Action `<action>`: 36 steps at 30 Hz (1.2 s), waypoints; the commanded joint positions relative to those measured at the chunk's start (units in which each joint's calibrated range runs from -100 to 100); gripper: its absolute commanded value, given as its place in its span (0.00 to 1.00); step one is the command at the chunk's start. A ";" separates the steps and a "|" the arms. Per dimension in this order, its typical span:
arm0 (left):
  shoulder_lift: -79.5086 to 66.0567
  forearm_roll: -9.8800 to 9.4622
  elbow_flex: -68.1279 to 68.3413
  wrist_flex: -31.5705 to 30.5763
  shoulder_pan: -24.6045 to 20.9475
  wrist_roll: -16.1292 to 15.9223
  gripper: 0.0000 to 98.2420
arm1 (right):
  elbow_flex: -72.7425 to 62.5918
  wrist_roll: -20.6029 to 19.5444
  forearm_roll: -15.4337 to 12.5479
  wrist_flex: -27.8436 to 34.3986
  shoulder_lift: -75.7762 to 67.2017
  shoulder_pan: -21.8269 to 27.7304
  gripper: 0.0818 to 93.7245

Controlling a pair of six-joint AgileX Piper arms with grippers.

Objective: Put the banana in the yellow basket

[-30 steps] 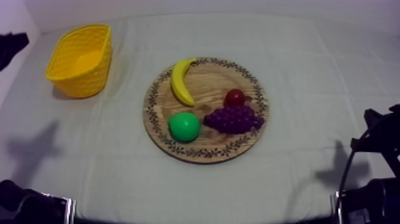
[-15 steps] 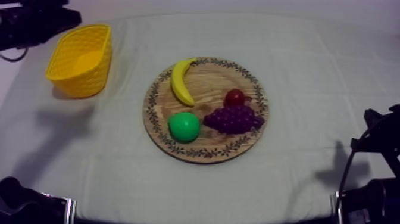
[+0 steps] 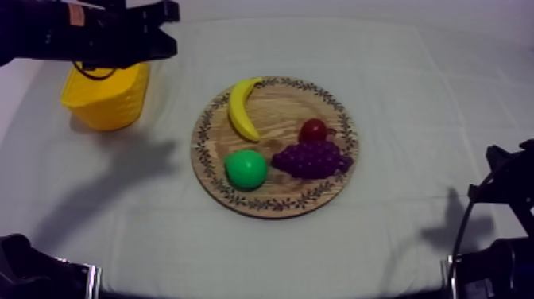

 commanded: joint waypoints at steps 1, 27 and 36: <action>1.55 -0.14 -0.08 0.01 0.29 0.32 0.03 | -0.03 -0.01 0.02 0.03 -0.02 0.01 0.00; 7.87 -4.37 2.63 -0.06 1.66 5.86 0.63 | -0.03 -0.01 0.02 0.03 -0.02 0.01 0.00; 16.51 -2.55 -0.57 -0.84 0.84 4.29 0.64 | -0.03 -0.01 0.02 0.03 -0.02 0.01 0.00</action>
